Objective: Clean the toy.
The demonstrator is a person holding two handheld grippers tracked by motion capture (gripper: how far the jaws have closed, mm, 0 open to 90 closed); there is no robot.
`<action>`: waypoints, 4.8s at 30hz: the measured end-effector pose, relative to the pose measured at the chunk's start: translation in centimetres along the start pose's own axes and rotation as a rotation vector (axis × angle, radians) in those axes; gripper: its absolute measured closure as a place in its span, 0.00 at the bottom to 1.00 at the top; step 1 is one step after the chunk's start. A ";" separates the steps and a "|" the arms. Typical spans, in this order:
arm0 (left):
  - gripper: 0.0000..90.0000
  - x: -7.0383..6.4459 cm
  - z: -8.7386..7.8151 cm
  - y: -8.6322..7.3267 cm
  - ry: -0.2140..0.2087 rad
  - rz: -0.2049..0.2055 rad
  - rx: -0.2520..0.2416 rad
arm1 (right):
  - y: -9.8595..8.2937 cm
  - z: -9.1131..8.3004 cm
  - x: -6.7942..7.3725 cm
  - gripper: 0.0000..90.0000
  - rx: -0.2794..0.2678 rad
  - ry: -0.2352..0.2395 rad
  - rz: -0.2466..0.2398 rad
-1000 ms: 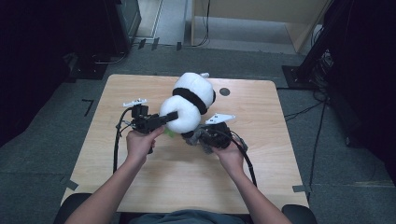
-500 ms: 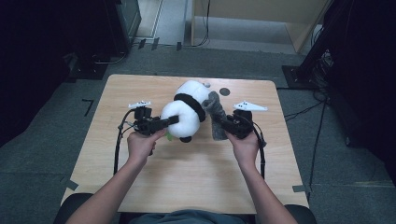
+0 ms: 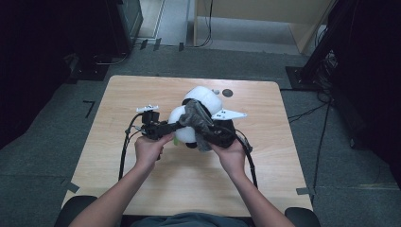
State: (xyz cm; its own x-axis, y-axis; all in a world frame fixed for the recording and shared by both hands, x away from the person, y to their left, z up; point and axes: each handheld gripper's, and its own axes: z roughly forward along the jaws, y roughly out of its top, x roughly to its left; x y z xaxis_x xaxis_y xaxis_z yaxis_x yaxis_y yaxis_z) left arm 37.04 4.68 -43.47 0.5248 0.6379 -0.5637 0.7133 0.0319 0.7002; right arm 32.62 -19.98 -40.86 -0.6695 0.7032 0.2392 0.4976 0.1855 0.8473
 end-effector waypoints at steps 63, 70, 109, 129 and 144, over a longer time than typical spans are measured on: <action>0.54 2.9 -3.6 2.0 0.003 -0.046 -0.137 | -1.6 -0.8 -5.4 0.88 0.112 -0.183 -0.066; 0.54 4.4 -4.4 2.5 0.077 -0.025 -0.151 | -1.3 -2.4 -7.3 0.87 0.088 -0.225 -0.025; 0.46 13.7 -6.5 2.5 0.259 0.022 -0.097 | -5.7 -3.5 -16.9 0.84 0.203 -0.347 0.153; 0.14 14.2 -6.4 2.4 0.300 0.112 -0.069 | -6.6 -2.3 -17.8 0.41 0.229 -0.313 0.174; 0.12 13.7 -7.3 3.2 0.351 0.118 -0.043 | -5.6 -3.4 -17.5 0.31 0.172 -0.307 0.175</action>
State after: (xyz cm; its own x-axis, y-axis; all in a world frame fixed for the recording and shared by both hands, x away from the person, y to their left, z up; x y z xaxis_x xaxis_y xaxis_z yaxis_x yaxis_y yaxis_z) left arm 43.13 19.14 -45.71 0.4056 0.8639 -0.2986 0.6335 -0.0301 0.7732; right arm 39.71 -35.69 -48.17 -0.3831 0.9023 0.1976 0.6924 0.1389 0.7080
